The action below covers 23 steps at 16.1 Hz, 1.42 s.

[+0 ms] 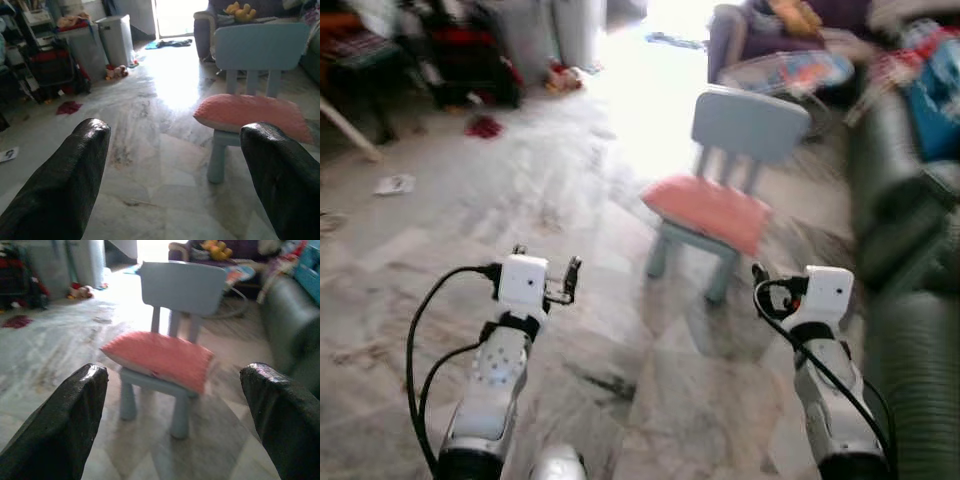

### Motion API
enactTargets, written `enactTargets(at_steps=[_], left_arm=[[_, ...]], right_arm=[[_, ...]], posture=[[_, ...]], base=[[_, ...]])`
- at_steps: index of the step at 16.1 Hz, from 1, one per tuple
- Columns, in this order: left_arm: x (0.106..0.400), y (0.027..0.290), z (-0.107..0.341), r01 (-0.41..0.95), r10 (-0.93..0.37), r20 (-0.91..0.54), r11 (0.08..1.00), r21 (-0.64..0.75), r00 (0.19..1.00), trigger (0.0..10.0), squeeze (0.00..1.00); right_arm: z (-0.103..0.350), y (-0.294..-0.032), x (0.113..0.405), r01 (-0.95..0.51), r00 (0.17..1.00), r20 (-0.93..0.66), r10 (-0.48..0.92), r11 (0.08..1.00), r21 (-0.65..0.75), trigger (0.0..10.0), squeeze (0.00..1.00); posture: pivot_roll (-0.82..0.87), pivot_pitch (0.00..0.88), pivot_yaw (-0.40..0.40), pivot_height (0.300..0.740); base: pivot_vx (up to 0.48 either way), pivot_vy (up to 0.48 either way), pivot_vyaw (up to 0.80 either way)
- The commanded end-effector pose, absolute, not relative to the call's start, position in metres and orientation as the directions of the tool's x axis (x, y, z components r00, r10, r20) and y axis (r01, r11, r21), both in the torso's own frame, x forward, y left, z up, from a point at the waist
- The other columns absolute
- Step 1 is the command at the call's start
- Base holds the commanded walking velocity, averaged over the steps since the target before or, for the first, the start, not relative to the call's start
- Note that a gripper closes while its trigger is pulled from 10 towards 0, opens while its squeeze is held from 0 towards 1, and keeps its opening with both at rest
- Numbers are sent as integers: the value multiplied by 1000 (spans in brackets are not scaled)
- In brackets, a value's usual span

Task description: Move the pillow to the sofa

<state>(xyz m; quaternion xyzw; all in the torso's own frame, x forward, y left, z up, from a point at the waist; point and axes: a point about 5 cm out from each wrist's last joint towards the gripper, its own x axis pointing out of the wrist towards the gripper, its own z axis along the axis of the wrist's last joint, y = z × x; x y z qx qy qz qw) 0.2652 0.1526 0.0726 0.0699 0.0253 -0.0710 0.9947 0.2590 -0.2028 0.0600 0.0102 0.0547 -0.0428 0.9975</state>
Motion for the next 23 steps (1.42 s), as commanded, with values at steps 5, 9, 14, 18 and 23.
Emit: enactTargets(at_steps=[5, 9, 14, 18, 23], left_arm=[[255, 140, 65, 213, -203, -93, 971, 113, 975, 10000, 0], [262, 140, 78, 242, -240, -52, 969, 38, 969, 10000, 0], [270, 158, 88, 190, -188, -28, 974, 127, 982, 10000, 0], [261, 158, 78, 185, -179, -65, 978, 92, 982, 10000, 0], [263, 156, 82, 195, -192, -56, 980, 49, 980, 10000, 0]], right_arm=[[57, -201, 250, 114, 986, -124, -110, 993, 30, 10000, 0], [57, -206, 247, 145, 982, -123, -140, 989, 29, 10000, 0], [61, -210, 258, 164, 977, -128, -170, 985, -51, 10000, 0], [65, -192, 254, 51, 994, -103, -47, 998, 35, 10000, 0], [62, -197, 251, 81, 988, -130, -80, 997, 1, 10000, 0]], posture=[[20, 0, -8, 740], [31, 0, -19, 740], [29, 0, -23, 740], [27, 0, -23, 740], [23, 0, -31, 740]], base=[[0, 0, -800], [0, 0, -800], [0, 0, 0], [0, 0, 0], [0, 0, 0]])
